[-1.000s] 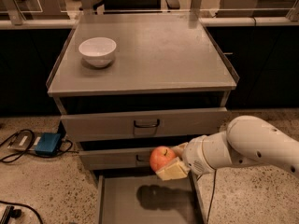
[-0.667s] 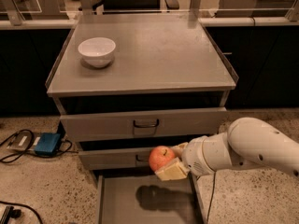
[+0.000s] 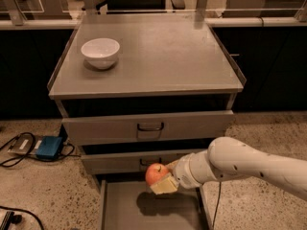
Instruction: Place apple into bottom drawer
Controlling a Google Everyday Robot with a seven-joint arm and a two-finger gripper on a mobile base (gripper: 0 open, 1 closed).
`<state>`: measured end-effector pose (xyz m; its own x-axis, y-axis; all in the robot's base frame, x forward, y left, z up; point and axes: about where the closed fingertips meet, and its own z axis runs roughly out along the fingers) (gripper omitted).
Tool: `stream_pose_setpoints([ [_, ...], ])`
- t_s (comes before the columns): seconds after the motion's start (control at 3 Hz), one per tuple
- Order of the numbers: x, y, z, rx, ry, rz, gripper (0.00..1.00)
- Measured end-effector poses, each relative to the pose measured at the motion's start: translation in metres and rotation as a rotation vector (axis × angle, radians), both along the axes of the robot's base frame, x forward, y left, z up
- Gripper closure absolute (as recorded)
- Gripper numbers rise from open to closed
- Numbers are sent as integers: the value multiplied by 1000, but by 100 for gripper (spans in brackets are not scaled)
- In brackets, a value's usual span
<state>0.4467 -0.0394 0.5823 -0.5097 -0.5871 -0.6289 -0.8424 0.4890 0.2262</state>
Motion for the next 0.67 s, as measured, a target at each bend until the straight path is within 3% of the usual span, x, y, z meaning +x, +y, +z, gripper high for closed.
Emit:
stream_pose_setpoints([
  [0.67,31,15,-92,-13,-3,20,100],
])
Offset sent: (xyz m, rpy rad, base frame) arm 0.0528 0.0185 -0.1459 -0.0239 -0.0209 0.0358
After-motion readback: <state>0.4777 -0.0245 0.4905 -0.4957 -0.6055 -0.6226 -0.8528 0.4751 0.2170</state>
